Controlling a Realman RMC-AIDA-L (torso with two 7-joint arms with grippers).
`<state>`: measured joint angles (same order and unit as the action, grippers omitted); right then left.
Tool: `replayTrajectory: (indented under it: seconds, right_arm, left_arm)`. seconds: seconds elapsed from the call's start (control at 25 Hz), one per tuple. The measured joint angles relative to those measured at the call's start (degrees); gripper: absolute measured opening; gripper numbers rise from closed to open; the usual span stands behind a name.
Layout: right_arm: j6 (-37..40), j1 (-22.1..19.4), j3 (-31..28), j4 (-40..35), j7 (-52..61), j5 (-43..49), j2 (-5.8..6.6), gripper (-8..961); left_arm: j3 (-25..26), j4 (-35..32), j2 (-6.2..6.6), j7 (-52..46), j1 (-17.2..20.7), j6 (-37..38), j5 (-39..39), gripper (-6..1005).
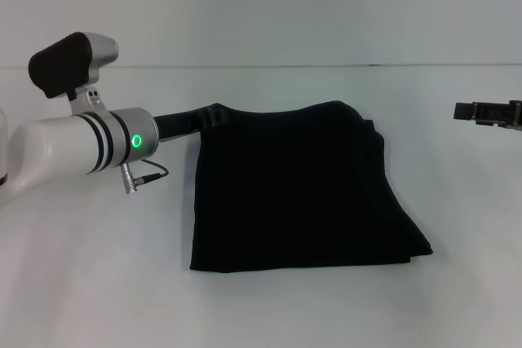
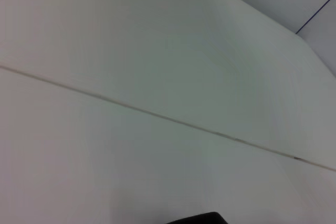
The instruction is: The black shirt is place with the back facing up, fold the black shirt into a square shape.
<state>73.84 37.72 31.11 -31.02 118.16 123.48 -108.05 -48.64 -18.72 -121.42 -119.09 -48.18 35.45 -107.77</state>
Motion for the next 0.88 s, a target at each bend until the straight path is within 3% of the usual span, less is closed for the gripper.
replayTrajectory:
  seconds: [0.28,0.6,0.88]
  right_arm:
    - [-0.9,0.0,0.0,0.3,0.0,0.0,-0.13,681]
    - [-2.2,0.1,1.5,0.7,0.0,0.0,-0.64,680]
    - [-4.7,0.8,4.5,1.0,0.0,0.1,-2.16,681]
  left_arm:
    - [-0.2,-0.1,0.10,0.0,-0.7,0.0,0.0,132]
    - [-0.4,-0.1,0.40,0.0,-1.3,0.1,0.0,25]
    - [-0.6,-0.1,0.55,-0.1,-2.2,0.3,-0.3,-2]
